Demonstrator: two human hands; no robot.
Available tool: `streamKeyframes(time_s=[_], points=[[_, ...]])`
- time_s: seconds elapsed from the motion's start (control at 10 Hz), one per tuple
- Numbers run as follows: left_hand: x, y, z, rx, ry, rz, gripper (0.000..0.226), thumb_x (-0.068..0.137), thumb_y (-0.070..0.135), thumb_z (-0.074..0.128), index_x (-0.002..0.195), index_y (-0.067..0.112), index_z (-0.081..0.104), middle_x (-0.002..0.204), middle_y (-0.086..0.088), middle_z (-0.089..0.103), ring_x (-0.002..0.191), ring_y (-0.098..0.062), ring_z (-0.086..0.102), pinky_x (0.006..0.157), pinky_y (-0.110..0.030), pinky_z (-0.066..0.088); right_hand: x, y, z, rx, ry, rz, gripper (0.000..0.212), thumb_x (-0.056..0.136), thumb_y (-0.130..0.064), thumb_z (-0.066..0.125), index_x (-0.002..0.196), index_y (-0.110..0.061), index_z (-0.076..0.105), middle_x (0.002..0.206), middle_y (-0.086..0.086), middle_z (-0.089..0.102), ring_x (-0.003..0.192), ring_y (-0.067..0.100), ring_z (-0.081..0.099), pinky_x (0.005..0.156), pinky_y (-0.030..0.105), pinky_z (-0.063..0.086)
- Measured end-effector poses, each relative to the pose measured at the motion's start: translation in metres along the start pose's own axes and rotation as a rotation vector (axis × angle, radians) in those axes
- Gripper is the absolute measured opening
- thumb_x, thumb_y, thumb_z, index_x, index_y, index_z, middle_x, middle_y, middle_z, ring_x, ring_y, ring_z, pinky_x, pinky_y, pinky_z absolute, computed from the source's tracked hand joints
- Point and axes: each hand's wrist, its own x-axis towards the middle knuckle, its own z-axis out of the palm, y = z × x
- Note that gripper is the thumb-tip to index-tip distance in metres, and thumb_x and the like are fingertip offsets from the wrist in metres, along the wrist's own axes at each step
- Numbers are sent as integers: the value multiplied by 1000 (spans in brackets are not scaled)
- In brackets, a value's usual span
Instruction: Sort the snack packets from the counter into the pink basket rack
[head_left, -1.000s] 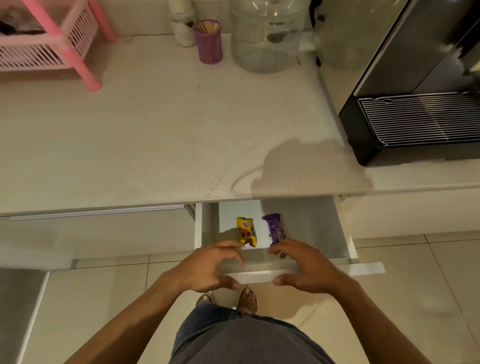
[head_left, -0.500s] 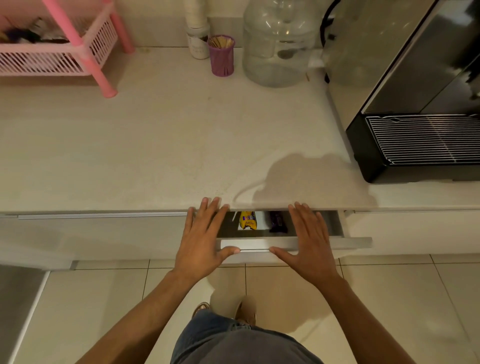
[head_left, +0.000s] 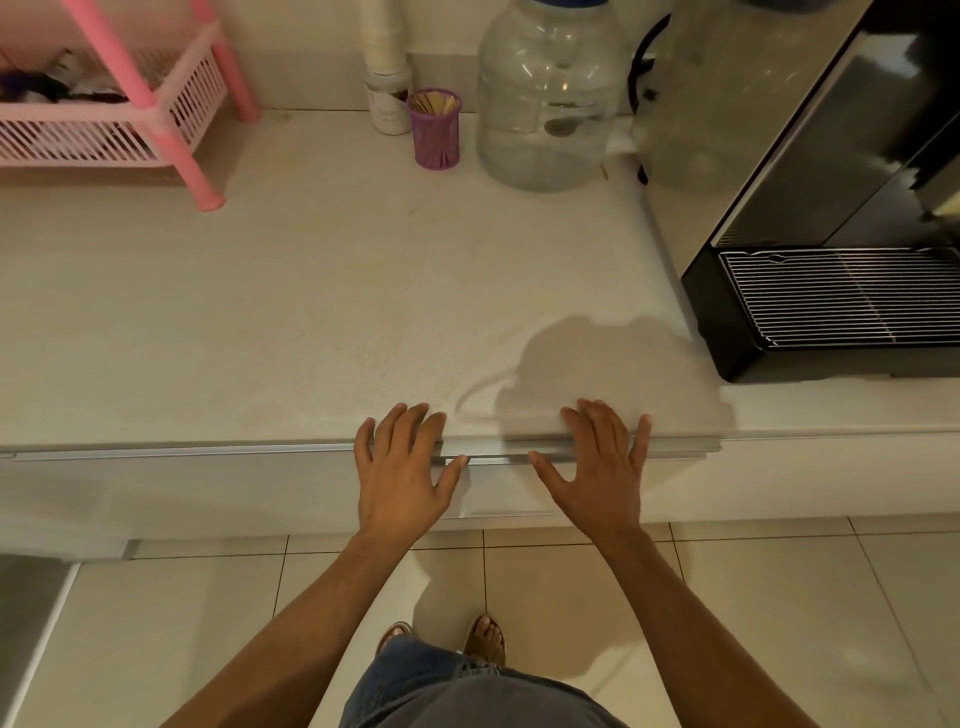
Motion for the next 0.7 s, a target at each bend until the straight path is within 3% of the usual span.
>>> streamKeyframes(time_s=[0.1,0.4,0.6,0.7], points=[[3,5,8,47,43,-25,42,87,51,57,116,22,57,126,-2,54,125,-26,46,108,-50,23,4,-4,7,5,66,45,55,83,-58,62,119,-16,59,131,4,55,130,23,48,117,61,8],[10,3,11,118,55,-43,32,84,36,63,112,22,57,119,-2,54,114,-24,47,101,-47,26,6,-4,15,-42,150,49,43,84,-44,63,118,-18,58,127,5,57,124,25,52,115,63,15],[8,6,4,89,41,-42,32,84,35,64,113,23,57,119,-2,54,114,-24,47,101,-46,27,5,-6,15,-15,156,39,46,81,-48,64,116,-18,57,126,3,56,124,24,51,115,63,14],[6,1,1,39,42,20,36,89,46,55,117,23,56,124,0,54,119,-23,46,103,-45,26,4,-6,15,21,165,14,51,79,-55,62,115,-19,58,129,3,54,128,24,47,116,62,9]])
